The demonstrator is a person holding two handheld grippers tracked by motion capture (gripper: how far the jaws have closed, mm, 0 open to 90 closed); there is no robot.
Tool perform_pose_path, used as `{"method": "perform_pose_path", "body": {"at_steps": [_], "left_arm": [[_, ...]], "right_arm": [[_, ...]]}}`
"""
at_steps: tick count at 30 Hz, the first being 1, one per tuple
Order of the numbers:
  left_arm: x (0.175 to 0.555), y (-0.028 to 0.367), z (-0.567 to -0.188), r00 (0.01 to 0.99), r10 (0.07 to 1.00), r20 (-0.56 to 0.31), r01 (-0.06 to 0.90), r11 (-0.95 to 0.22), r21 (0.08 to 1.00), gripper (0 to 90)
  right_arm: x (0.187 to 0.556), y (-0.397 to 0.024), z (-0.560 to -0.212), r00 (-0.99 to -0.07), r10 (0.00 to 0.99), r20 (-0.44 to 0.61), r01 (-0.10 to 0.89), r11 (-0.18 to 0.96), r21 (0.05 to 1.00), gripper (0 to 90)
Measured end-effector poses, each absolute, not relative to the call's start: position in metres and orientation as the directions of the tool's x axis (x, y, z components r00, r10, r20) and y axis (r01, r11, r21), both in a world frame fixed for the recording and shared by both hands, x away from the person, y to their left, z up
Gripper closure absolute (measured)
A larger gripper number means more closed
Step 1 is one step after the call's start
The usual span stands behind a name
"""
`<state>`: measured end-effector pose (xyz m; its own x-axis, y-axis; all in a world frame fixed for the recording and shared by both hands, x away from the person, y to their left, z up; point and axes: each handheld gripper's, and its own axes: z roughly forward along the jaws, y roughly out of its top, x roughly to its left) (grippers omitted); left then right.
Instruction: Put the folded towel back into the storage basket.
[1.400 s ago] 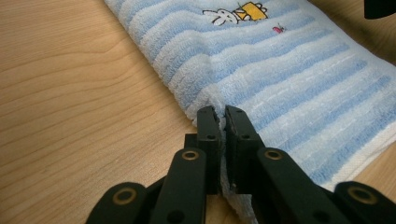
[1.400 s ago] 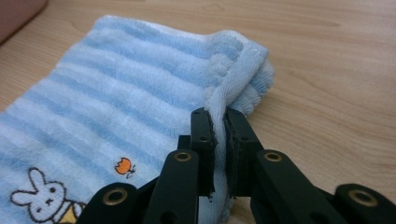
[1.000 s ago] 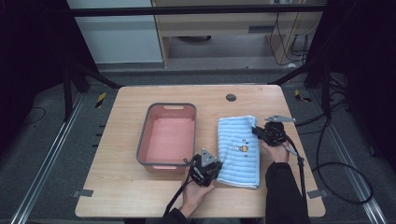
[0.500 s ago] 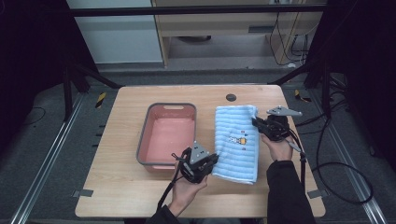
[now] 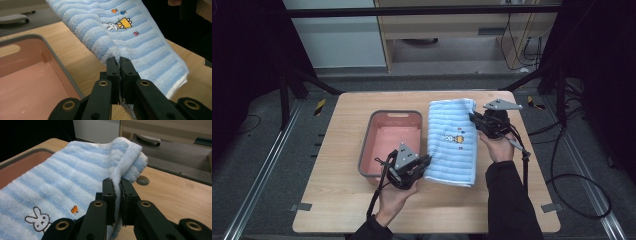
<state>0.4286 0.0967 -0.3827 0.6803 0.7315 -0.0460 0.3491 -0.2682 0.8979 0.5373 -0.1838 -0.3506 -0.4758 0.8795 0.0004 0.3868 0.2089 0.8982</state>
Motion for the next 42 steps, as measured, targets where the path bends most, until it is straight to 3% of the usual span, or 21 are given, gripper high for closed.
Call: {"method": "perform_pose_path", "body": {"at_steps": [13, 42], "left_arm": [[0.428, 0.130, -0.363, 0.654, 0.755, -0.040, 0.330, -0.237, 0.914, 86.4], [0.433, 0.203, -0.350, 0.546, 0.836, -0.053, 0.332, -0.158, 0.930, 86.5]], "right_arm": [[0.545, -0.146, -0.324, -0.507, 0.861, -0.029, 0.345, 0.234, 0.909, 84.0], [0.568, -0.064, -0.304, -0.572, 0.819, -0.047, 0.297, 0.260, 0.919, 84.0]]}}
